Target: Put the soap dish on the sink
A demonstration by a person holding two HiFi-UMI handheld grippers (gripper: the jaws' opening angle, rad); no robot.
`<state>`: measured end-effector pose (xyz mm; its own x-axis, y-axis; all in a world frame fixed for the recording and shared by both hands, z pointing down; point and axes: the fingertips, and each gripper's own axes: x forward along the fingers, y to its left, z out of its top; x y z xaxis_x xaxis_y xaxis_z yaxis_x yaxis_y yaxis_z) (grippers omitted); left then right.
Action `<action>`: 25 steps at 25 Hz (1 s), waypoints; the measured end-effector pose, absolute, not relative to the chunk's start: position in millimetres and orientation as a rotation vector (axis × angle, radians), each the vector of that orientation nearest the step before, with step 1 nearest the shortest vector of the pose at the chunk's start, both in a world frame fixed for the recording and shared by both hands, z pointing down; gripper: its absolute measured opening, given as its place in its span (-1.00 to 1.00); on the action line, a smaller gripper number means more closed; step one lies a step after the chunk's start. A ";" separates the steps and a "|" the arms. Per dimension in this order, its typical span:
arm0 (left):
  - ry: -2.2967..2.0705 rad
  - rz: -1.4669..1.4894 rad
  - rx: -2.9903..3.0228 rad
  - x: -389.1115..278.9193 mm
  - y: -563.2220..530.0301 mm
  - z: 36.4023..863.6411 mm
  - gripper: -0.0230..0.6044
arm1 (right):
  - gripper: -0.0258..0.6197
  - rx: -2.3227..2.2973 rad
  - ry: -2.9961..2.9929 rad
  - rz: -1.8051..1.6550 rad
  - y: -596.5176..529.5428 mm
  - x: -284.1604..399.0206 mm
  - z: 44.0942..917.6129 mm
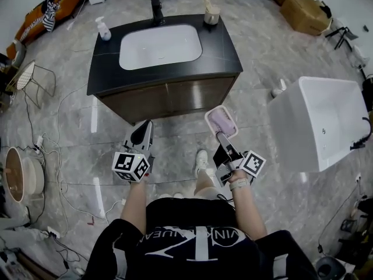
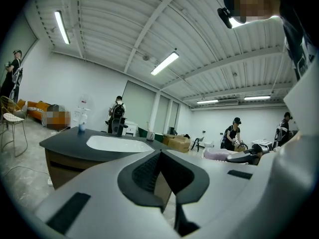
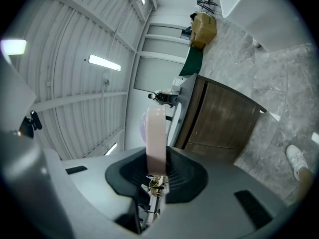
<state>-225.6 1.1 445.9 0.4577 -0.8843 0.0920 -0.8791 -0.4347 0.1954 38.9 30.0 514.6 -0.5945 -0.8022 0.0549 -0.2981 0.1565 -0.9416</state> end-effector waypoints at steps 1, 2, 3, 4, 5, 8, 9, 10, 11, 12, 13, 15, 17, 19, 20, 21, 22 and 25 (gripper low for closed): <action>-1.532 -0.037 2.491 -222.0 -8.4 444.8 -0.88 | -0.64 -1.043 1.981 -1.443 20.6 41.1 514.6; -1.531 -0.037 2.490 -218.3 -17.6 443.7 -0.88 | -0.64 -1.042 1.982 -1.449 11.3 43.7 514.7; -1.531 -0.037 2.489 -214.6 -26.3 442.8 -0.88 | -0.64 -1.043 1.981 -1.456 2.1 46.6 515.0; -1.531 -0.034 2.485 -211.0 -34.7 442.7 -0.88 | -0.64 -1.045 1.981 -1.462 -7.2 49.6 515.3; -1.530 -0.029 2.481 -207.4 -42.8 443.5 -0.88 | -0.64 -1.045 1.982 -1.466 -16.4 52.7 515.5; -1.531 -0.008 2.464 -197.3 -65.4 448.8 -0.88 | -0.64 -1.038 1.983 -1.477 -41.3 62.7 516.8; -1.532 -0.005 2.456 -194.3 -72.4 450.6 -0.88 | -0.64 -1.036 1.983 -1.481 -48.8 66.1 517.9; -1.533 -0.002 2.449 -191.3 -79.2 452.2 -0.88 | -0.64 -1.035 1.985 -1.483 -56.2 69.5 519.2; -1.534 0.001 2.445 -188.1 -86.1 453.5 -0.88 | -0.64 -1.035 1.987 -1.486 -63.7 72.8 520.6; -1.535 0.006 2.442 -184.9 -93.4 454.5 -0.88 | -0.64 -1.034 1.985 -1.492 -71.2 75.8 521.9; -1.535 0.010 2.441 -181.8 -100.8 455.2 -0.88 | -0.64 -1.032 1.979 -1.500 -78.6 78.1 522.8; -1.533 0.014 2.439 -175.0 -115.2 455.8 -0.88 | -0.64 -1.028 1.976 -1.511 -92.4 82.4 523.9; -1.525 0.019 2.441 -168.0 -128.5 456.1 -0.88 | -0.64 -1.030 1.986 -1.513 -106.3 86.6 524.9; -1.523 0.027 2.441 -162.8 -141.2 457.5 -0.88 | -0.64 -1.024 1.986 -1.521 -120.3 89.1 526.2; -1.524 0.029 2.438 -160.6 -147.5 458.5 -0.88 | -0.64 -1.019 1.985 -1.527 -127.0 90.2 527.3; -1.527 0.030 2.434 -158.1 -153.7 459.7 -0.88 | -0.64 -1.015 1.985 -1.534 -133.4 91.5 528.8; -1.529 0.031 2.427 -155.4 -159.6 460.9 -0.88 | -0.64 -1.014 1.987 -1.542 -139.5 93.2 531.0; -1.528 0.033 2.413 -147.1 -176.4 464.8 -0.88 | -0.64 -1.030 1.993 -1.579 -156.0 98.4 540.0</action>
<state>-147.1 -176.4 464.8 0.4391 -0.8823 0.1698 -0.8888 -0.3989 0.2258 98.4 -156.0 540.0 -0.6507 -0.7474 0.1337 -0.3011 0.0923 -0.9491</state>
